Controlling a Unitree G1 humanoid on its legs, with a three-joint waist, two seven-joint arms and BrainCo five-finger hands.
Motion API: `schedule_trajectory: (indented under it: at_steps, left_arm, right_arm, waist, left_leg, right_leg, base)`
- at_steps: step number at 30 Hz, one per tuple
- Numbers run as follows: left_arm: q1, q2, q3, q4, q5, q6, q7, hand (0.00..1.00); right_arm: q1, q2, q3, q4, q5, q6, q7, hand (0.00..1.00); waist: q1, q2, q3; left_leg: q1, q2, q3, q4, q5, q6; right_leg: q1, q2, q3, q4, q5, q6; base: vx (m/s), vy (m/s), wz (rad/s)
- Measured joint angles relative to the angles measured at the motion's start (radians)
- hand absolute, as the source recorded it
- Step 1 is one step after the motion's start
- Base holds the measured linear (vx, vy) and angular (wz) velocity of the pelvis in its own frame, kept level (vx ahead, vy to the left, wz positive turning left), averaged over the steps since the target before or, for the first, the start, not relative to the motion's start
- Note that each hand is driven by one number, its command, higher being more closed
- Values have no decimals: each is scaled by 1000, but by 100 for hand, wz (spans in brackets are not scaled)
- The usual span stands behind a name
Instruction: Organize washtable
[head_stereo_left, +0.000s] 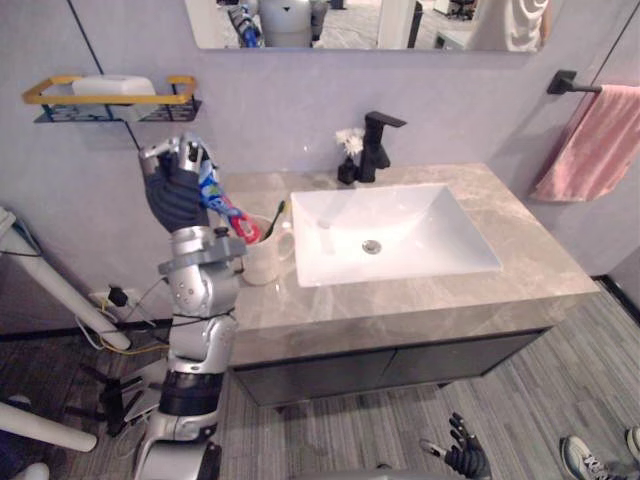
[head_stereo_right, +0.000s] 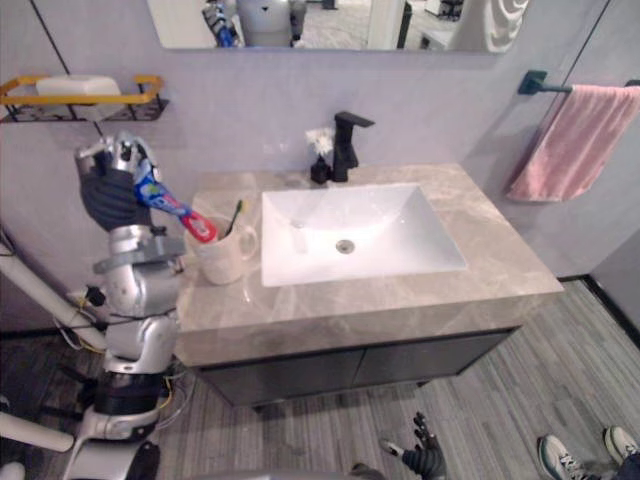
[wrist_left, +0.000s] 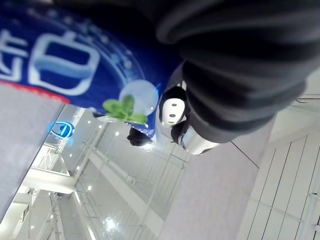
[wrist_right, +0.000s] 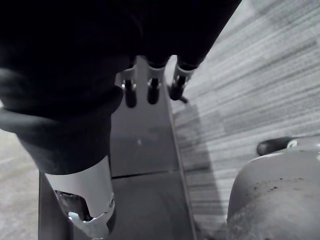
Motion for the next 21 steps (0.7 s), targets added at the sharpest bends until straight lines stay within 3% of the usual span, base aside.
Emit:
schedule_trajectory:
  at_steps: [14, 15, 21]
  left_arm:
    - [-42, 0, 21, 85, 20, 33, 3, 100]
    - [-43, 1, 27, 85, 20, 33, 3, 0]
    - [-44, 8, 38, 121, 19, 36, 3, 0]
  right_arm:
    - [1, 17, 29, -6, -2, -2, -1, 0]
    - [1, 17, 28, -8, -2, -2, -1, 0]
    - [6, 17, 28, -10, -2, -2, -2, 0]
  waist:
    - [-3, -4, 13]
    - [-5, -4, 15]
    - [-18, -3, 18]
  left_leg:
    - [-10, 0, -2, 0, -2, 1]
    - [-11, 0, -2, 0, -2, 1]
    - [-14, 0, -2, 1, -7, -1]
  right_leg:
    - [-4, 0, -2, -10, 2, 4]
    - [-4, 1, -2, -11, 2, 4]
    - [-5, 1, -2, -12, 3, 4]
  base:
    - [0, 0, 0]
    - [0, 0, 0]
    - [0, 0, 0]
